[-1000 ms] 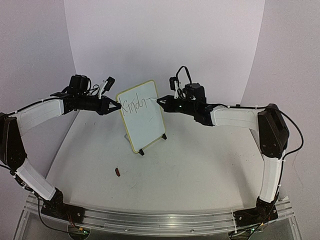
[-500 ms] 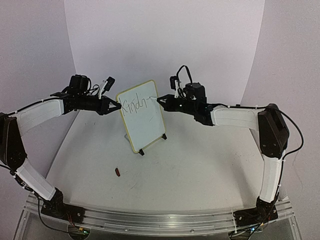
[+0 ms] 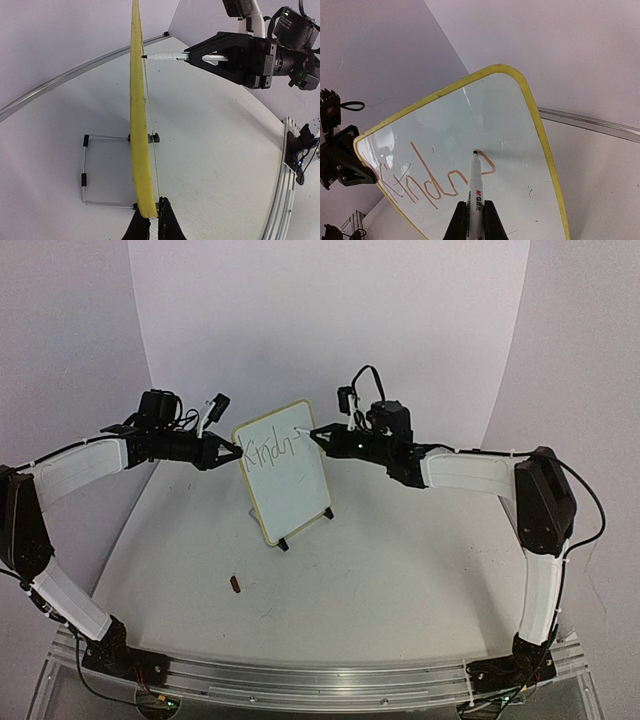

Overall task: Write a sentence on the whiteboard
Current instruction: Write on the whiteboard with the whiteboard marker without the cap.

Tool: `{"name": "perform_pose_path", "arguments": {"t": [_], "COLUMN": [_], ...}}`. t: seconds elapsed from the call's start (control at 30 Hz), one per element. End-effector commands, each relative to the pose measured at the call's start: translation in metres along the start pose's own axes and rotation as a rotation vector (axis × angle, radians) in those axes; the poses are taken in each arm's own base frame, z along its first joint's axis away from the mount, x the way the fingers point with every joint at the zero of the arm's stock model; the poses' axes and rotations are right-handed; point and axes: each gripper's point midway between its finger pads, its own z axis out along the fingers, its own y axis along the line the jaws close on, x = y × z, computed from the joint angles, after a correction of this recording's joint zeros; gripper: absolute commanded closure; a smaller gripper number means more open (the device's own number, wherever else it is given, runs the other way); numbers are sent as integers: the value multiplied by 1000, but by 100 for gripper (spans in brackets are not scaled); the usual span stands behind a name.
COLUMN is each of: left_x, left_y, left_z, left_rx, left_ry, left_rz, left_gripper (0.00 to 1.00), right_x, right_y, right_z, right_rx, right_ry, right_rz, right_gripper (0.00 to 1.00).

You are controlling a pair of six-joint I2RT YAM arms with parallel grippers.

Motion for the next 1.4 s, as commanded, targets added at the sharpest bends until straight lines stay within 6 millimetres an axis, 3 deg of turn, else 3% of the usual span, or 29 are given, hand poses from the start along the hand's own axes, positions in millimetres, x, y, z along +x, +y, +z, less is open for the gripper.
{"name": "perform_pose_path", "arguments": {"t": [0.0,0.6,1.13,1.37], "left_x": [4,4,4,4], "left_y": [4,4,4,4], "left_z": [5,6,6,6], "left_rx": [-12,-9,-10,-10], "left_ry": [27,27,27,27], "left_rz": [29,27,29,28], "left_gripper": [100,100,100,100], "right_x": [-1,31,-4,-20], "right_y": [4,-11,-15,10], "right_z": [5,-2,-19,-37], "right_rx": [-34,9,107,19], "right_ry": [-7,53,-49,-93], "right_rz": [5,31,-4,-15], "right_gripper": [100,100,100,100]}}
